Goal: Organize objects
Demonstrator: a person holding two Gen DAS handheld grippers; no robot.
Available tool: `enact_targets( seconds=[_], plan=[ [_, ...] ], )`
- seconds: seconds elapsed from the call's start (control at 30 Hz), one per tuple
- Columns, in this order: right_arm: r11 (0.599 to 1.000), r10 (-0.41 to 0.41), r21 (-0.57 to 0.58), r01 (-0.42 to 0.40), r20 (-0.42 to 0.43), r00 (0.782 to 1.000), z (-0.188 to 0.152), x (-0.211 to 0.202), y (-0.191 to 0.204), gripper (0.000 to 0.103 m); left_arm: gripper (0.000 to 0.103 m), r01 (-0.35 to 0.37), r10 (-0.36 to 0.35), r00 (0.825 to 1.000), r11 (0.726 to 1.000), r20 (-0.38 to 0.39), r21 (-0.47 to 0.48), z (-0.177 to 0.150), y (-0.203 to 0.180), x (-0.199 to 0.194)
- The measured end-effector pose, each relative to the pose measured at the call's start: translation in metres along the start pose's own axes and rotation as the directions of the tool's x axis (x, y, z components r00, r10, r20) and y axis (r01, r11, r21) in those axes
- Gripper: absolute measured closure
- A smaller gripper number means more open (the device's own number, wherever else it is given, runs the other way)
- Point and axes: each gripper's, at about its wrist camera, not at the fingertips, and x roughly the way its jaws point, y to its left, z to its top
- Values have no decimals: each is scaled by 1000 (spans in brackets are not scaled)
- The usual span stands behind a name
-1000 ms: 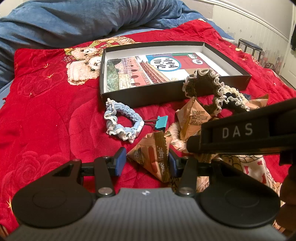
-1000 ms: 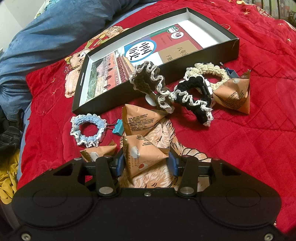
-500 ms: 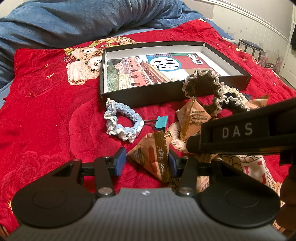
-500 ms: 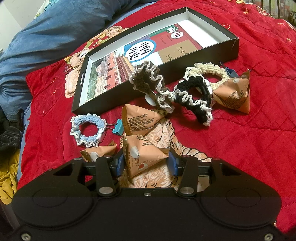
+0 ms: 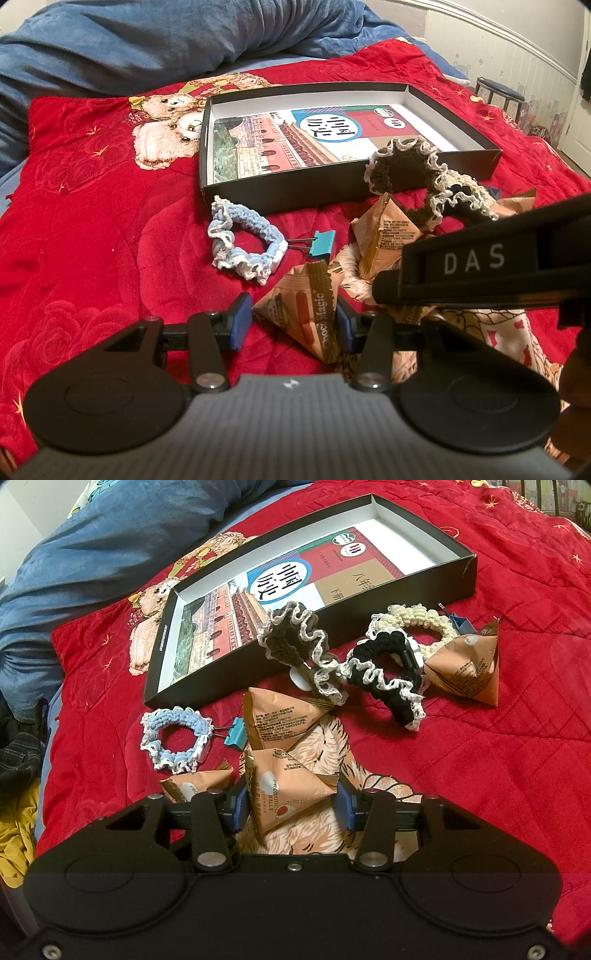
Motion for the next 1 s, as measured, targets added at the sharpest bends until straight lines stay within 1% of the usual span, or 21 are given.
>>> enact_targets(
  seconds=[0.4,0.8,1.0],
  plan=[
    [1000,-3,3,3,4,1000,-1,-1,0,59,54,-7,7,1000,1000,7,5,0,-2,0],
    [1000,3,14,-3,12,1000,-1,-9,-3,59,55,-13,13,1000,1000,19,-19,2,-2,-5],
    [999,29,24,-29,14,999,0,-13,-4,59,55,1,0,1000,999,17,-50,4,0,-5]
  ],
)
